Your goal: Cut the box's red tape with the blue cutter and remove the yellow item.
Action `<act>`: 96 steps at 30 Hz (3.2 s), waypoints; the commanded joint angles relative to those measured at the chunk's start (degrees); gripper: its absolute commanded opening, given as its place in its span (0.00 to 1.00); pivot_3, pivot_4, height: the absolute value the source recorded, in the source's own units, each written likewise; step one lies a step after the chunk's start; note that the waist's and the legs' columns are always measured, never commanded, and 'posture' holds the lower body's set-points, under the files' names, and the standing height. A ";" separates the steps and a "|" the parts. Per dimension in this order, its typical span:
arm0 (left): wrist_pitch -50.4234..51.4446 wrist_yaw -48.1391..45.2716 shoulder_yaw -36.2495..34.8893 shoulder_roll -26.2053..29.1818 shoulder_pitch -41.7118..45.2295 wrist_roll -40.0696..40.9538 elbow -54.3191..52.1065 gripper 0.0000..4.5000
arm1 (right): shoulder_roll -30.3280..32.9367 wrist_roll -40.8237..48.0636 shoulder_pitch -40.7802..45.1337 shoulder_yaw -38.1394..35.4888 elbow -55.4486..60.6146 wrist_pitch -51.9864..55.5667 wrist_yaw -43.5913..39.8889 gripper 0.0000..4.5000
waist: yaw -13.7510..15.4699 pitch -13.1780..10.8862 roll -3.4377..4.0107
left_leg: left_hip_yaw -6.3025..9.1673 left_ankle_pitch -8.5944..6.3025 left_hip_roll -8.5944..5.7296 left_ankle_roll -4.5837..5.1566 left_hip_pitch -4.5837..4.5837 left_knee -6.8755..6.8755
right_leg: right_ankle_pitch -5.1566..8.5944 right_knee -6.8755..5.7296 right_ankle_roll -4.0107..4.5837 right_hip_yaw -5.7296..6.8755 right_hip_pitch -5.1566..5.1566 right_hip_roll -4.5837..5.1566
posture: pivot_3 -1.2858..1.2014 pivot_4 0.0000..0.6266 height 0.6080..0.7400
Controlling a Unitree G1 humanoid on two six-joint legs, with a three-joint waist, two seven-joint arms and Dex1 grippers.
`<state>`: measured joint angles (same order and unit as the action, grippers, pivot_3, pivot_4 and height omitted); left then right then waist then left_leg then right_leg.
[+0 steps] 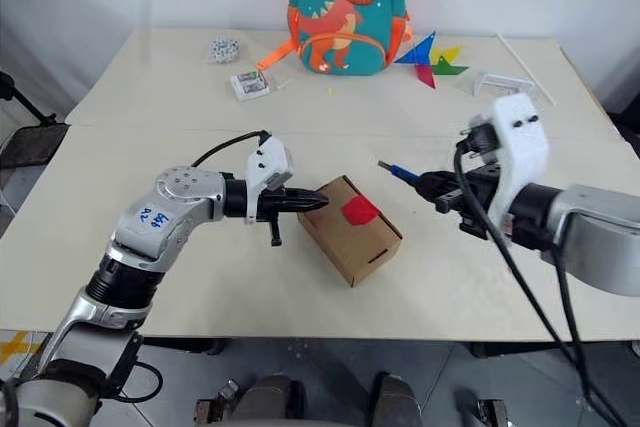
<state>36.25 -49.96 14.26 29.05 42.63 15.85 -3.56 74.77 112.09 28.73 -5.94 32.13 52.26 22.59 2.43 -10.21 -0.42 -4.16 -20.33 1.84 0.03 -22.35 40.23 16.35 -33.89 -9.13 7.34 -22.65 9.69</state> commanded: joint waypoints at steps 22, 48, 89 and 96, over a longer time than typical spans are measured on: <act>3.04 1.44 2.62 -2.13 -2.94 -2.39 -4.55 0.00 | -6.51 0.91 24.49 18.43 -14.52 15.21 -0.65 0.02 | 0.15 0.00 0.00 | 0.05 -0.01 0.01 -0.01 -0.11 -0.05 | 0.00 -0.03 0.00 0.12 -0.11 0.00 | 0.52 0.24 1.00; 5.90 1.55 2.99 -1.53 -3.77 -2.48 -6.97 0.00 | -9.78 0.91 23.42 20.00 -15.33 15.29 4.35 0.02 | 0.22 0.00 0.00 | 0.05 -0.01 0.01 -0.01 -0.10 -0.04 | 0.00 -0.04 0.00 0.12 -0.11 0.00 | 0.52 0.24 1.00; 6.76 1.43 3.23 -1.45 -2.98 -2.72 -7.16 0.00 | -6.30 0.91 15.33 15.59 -14.86 14.71 2.40 0.02 | 0.64 0.01 0.01 | 0.05 -0.01 0.01 -0.01 -0.08 -0.01 | 0.00 -0.06 0.00 0.12 -0.08 0.01 | 0.52 0.24 1.00; 6.61 1.10 3.44 -1.35 -2.85 -2.75 -7.10 0.00 | -7.22 0.91 14.50 13.46 -14.21 13.49 0.20 0.02 | 0.62 0.01 0.01 | 0.05 -0.01 0.01 -0.01 -0.08 -0.01 | 0.00 -0.05 0.00 0.12 -0.07 0.00 | 0.52 0.24 1.00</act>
<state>42.43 -48.56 16.87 27.32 39.57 13.47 -10.42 67.07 112.78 43.59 8.53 17.18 65.69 23.48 3.05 -10.21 -0.41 -4.11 -20.34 1.85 0.02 -22.42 40.21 16.35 -33.94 -9.13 7.46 -22.72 9.69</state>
